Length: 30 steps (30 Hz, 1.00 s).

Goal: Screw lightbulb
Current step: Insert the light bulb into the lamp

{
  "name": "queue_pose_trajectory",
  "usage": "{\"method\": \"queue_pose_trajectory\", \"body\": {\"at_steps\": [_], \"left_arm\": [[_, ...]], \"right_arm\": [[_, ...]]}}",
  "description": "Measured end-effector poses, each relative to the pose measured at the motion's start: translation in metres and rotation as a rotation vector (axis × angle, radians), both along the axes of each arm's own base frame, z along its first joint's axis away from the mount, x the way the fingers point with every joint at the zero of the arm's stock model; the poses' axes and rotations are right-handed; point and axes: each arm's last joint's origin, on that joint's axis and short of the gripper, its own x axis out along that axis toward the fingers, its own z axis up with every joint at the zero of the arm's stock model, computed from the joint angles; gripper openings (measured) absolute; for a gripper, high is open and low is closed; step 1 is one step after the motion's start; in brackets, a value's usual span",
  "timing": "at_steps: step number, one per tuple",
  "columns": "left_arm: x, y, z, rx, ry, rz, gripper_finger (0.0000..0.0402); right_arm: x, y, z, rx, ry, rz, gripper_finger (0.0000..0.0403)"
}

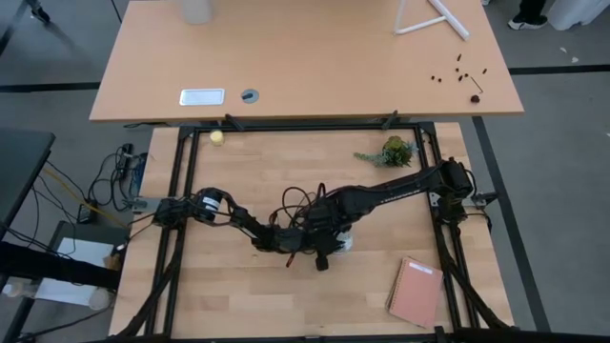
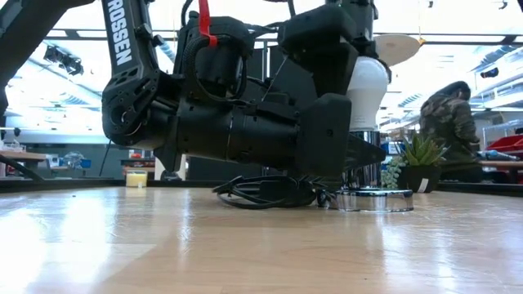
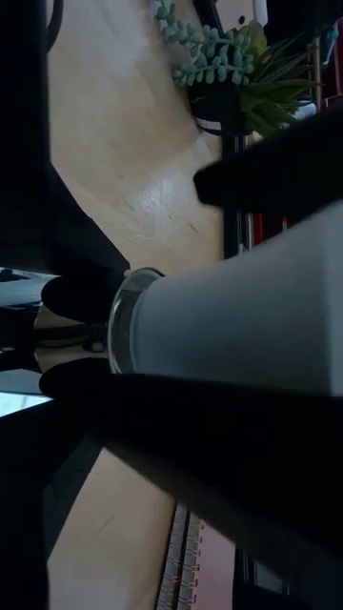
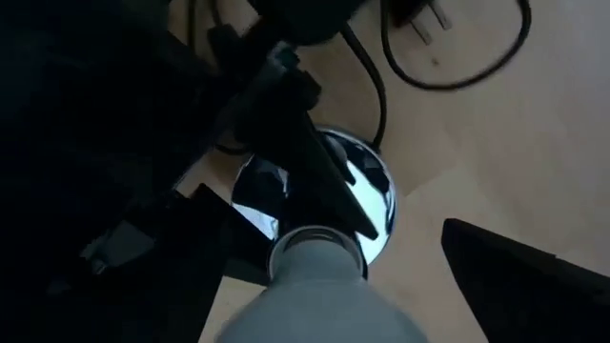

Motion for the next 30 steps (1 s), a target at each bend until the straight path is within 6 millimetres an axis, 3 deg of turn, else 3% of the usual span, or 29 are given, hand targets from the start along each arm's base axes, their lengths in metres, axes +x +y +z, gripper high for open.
{"method": "queue_pose_trajectory", "body": {"at_steps": [12, 30], "left_arm": [[0.000, 0.000, 0.000, -0.003, 0.001, -0.001, 0.0182], [0.000, 0.000, -0.001, -0.002, 0.006, -0.005, 0.0182]], "right_arm": [[0.001, 0.000, 0.006, 0.011, -0.010, 0.290, 0.0390], [-0.005, 0.025, 0.008, -0.126, 0.015, 1.351, 0.0375]]}}
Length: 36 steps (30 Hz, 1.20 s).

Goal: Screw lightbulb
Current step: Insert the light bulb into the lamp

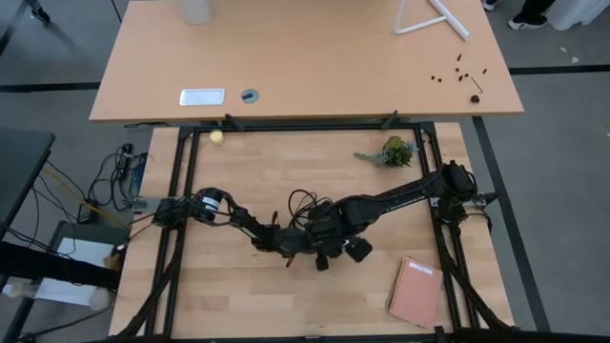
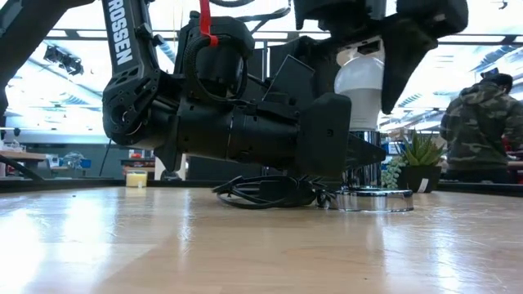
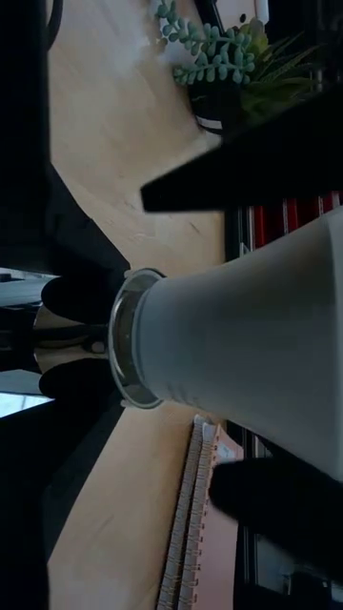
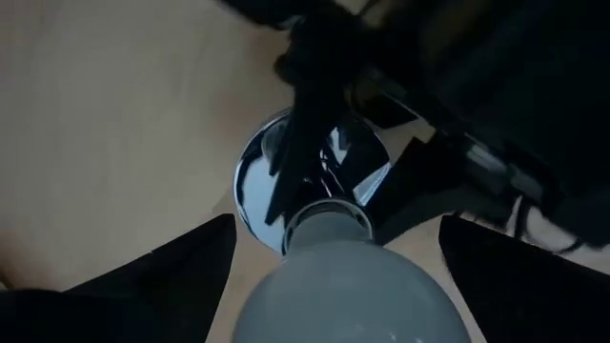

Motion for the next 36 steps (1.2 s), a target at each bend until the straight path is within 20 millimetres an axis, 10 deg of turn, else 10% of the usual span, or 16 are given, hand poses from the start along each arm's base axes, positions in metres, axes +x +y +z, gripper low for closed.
{"method": "queue_pose_trajectory", "body": {"at_steps": [12, 36], "left_arm": [[0.000, 0.000, 0.000, 0.001, 0.002, 0.000, 0.0182], [0.000, 0.000, 0.000, 0.003, 0.008, 0.002, 0.0182]], "right_arm": [[-0.007, -0.004, -0.006, -0.043, 0.075, 0.349, 0.0373], [-0.002, -0.008, -0.016, -0.001, 0.024, 0.366, 0.0256]]}}
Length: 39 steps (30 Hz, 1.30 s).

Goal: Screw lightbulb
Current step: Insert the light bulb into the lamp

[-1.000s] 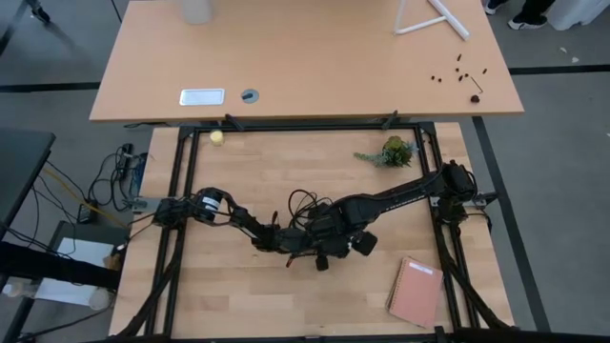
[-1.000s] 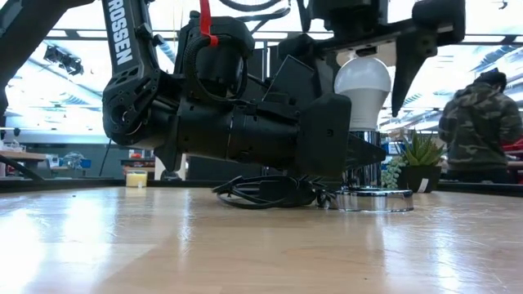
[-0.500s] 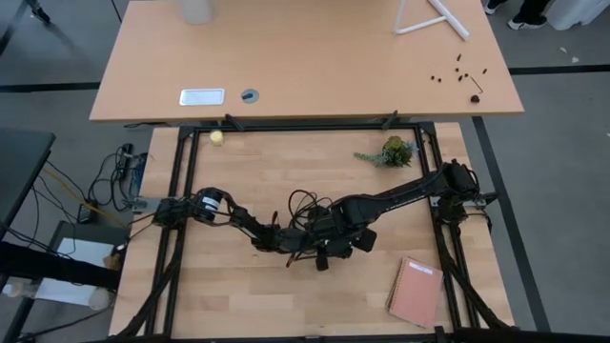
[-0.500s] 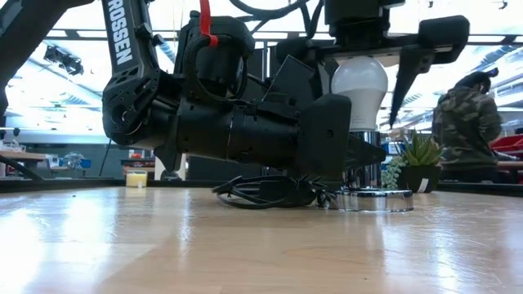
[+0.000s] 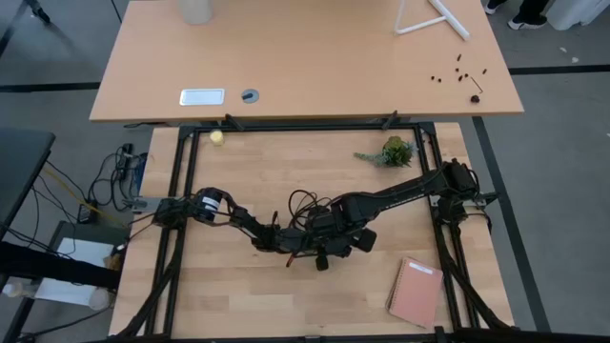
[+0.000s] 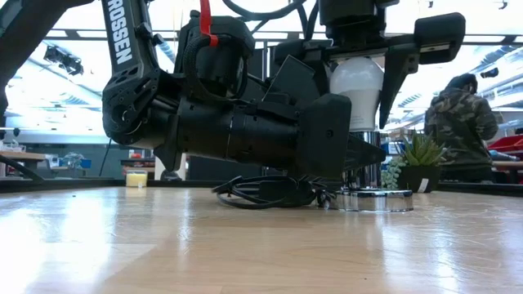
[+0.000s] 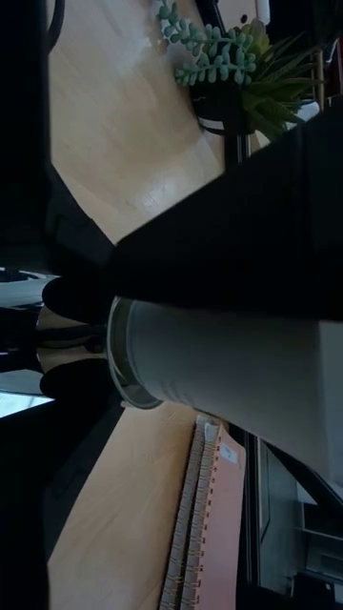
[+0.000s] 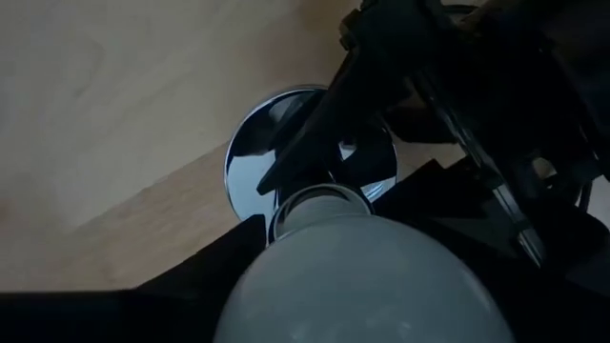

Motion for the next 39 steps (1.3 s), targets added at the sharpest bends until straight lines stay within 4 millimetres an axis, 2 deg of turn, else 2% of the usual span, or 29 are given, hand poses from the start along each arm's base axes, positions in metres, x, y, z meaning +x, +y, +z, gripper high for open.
{"method": "queue_pose_trajectory", "body": {"at_steps": [5, 12, 22, 39], "left_arm": [[0.0000, 0.0000, 0.0000, 0.000, 0.000, 0.000, 0.0182], [0.0000, -0.0001, 0.0000, 0.001, 0.001, -0.001, 0.0182], [0.0000, -0.0002, 0.0000, 0.000, 0.001, -0.002, 0.0182], [0.0001, -0.0003, -0.0001, -0.004, 0.001, -0.005, 0.0183]], "right_arm": [[0.0007, -0.0013, -0.0003, 0.017, 0.001, -0.069, 0.0270], [0.0007, -0.0011, -0.0008, 0.025, 0.005, -0.116, 0.0252], [0.0009, -0.0007, -0.0013, 0.065, 0.015, -0.330, 0.0255], [0.0032, 0.0000, -0.0016, 0.135, 0.017, -0.989, 0.0264]]}}
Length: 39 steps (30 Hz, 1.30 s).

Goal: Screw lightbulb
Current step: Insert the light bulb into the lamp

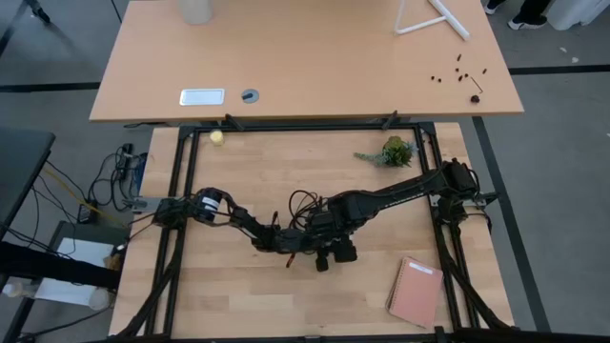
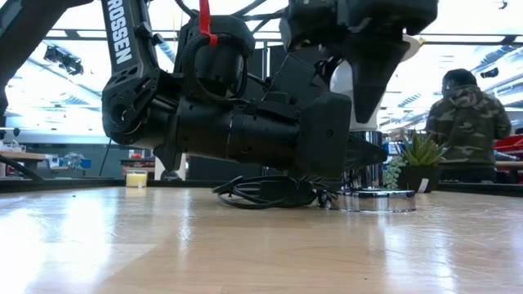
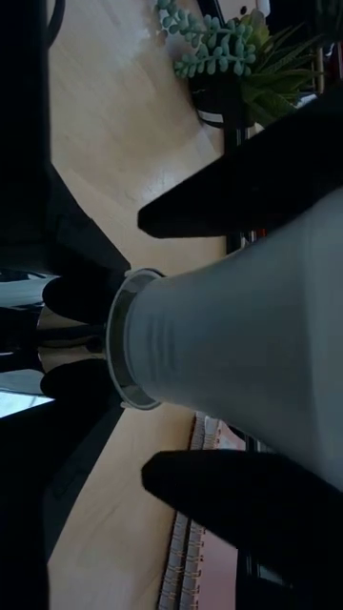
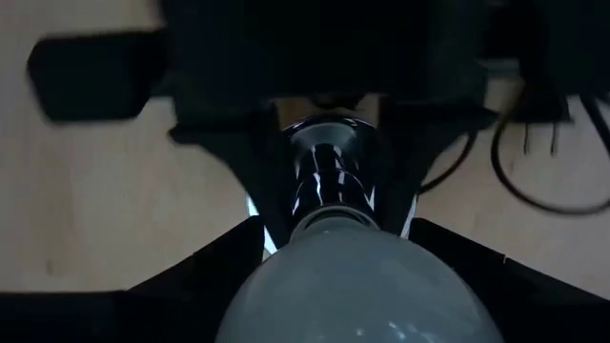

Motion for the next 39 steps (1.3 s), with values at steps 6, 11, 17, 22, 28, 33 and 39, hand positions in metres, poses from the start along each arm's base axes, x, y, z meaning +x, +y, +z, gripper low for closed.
{"method": "queue_pose_trajectory", "body": {"at_steps": [6, 11, 17, 22, 28, 33, 39], "left_arm": [[0.000, 0.000, 0.000, -0.002, 0.000, 0.001, 0.0183], [0.000, 0.000, 0.000, -0.007, -0.001, 0.001, 0.0183], [0.000, 0.000, 0.000, -0.019, -0.003, 0.003, 0.0183], [0.000, 0.000, 0.000, -0.022, -0.004, 0.003, 0.0183], [0.000, 0.000, 0.000, -0.024, -0.010, 0.004, 0.0183], [0.000, 0.000, 0.000, -0.023, -0.009, 0.009, 0.0183], [0.000, 0.000, 0.000, -0.023, -0.010, 0.010, 0.0183]], "right_arm": [[0.000, -0.001, 0.000, -0.007, 0.007, -0.252, 0.0263], [0.000, -0.001, 0.000, -0.010, 0.008, -0.435, 0.0264], [-0.002, -0.002, -0.001, -0.011, 0.027, -0.683, 0.0263], [-0.003, -0.007, -0.001, -0.002, 0.044, -0.912, 0.0264], [-0.003, -0.010, -0.001, 0.006, 0.049, -1.093, 0.0265], [-0.003, -0.010, -0.001, 0.015, 0.034, -1.247, 0.0265], [-0.004, -0.011, -0.001, 0.016, 0.032, -1.457, 0.0265]]}}
